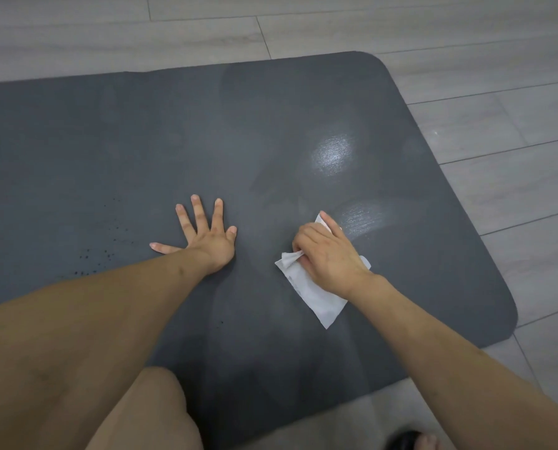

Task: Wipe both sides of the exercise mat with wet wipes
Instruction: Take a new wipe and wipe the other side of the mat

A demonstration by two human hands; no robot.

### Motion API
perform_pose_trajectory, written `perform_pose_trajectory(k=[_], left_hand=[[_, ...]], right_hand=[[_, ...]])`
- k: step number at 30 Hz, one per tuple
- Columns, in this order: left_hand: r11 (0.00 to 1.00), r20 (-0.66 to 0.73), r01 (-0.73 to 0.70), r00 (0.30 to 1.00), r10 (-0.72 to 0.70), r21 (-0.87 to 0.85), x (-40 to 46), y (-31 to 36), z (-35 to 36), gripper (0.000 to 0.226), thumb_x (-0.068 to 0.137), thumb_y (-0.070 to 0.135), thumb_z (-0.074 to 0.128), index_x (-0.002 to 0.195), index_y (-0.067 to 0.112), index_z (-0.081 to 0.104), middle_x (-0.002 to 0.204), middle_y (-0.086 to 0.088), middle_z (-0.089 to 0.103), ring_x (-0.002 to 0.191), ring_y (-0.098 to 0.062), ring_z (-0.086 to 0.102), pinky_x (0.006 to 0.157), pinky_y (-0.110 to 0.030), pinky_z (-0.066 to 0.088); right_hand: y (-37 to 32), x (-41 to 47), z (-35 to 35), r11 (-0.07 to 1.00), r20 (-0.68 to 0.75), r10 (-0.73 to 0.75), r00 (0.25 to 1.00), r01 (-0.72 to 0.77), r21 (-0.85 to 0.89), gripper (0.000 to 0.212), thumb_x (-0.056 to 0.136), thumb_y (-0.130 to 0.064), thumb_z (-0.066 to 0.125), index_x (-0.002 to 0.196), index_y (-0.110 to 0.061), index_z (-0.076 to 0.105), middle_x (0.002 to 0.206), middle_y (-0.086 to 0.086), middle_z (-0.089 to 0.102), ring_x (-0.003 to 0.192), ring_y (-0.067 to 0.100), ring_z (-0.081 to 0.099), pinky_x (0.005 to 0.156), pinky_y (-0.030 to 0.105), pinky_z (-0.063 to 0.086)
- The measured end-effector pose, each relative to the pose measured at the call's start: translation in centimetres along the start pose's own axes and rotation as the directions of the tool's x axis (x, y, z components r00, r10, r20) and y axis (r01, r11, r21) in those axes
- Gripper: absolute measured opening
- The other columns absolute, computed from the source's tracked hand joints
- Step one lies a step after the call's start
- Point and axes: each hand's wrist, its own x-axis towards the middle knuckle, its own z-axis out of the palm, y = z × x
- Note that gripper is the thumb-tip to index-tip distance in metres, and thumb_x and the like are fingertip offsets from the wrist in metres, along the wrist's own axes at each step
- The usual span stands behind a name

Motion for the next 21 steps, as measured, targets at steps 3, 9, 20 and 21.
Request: perform_pose_trajectory(k=[3,9,20,21], left_hand=[[1.0,0.001,-0.001,1.0,0.001,0.004,0.1,0.0,0.1,0.061,0.104,0.057,0.013,0.149,0.052,-0.028,0.153,0.01,-0.05,0.142,-0.023,-0.046,0.094,-0.091,-0.003],[1.0,-0.001,0.011,1.0,-0.011,0.009,0.3,-0.1,0.2,0.06,0.104,0.057,0.012,0.149,0.052,-0.028,0.153,0.01,-0.049,0.142,-0.023,-0.045,0.095,-0.091,-0.003],[1.0,0.007,0.007,1.0,-0.007,0.006,0.3,-0.1,0.0,0.061,0.104,0.06,0.012,0.148,0.053,-0.029,0.153,0.011,-0.05,0.143,-0.022,-0.045,0.095,-0.091,-0.003],[1.0,0.007,0.007,1.0,-0.007,0.007,0.3,-0.1,0.0,0.061,0.104,0.06,0.013,0.148,0.053,-0.029,0.153,0.011,-0.05,0.143,-0.023,-0.045,0.096,-0.091,-0.003]], right_hand=[[0.1,0.6,-1.1,0.992,-0.067,0.114,0.991,-0.109,0.068,0.013,0.095,-0.02,0.048,0.099,-0.017,0.06,0.078,-0.006,0.061,0.08,0.022,0.061,0.12,0.038,0.027],[-0.2,2.5,-6.4,0.867,-0.066,0.466,0.883,-0.44,0.236,0.021,0.101,-0.039,0.061,0.116,-0.025,0.063,0.097,-0.012,0.068,0.087,0.019,0.061,0.071,0.031,0.035],[-3.9,0.5,-11.9,0.318,0.065,0.696,0.715,-0.389,0.865,0.018,0.095,-0.026,0.073,0.106,-0.035,0.062,0.101,-0.006,0.07,0.094,0.02,0.067,0.08,0.037,0.056],[-2.9,0.2,-10.9,0.35,0.083,0.722,0.687,-0.465,0.813,0.02,0.095,-0.03,0.071,0.111,-0.036,0.06,0.103,-0.009,0.068,0.096,0.018,0.066,0.082,0.038,0.055]])
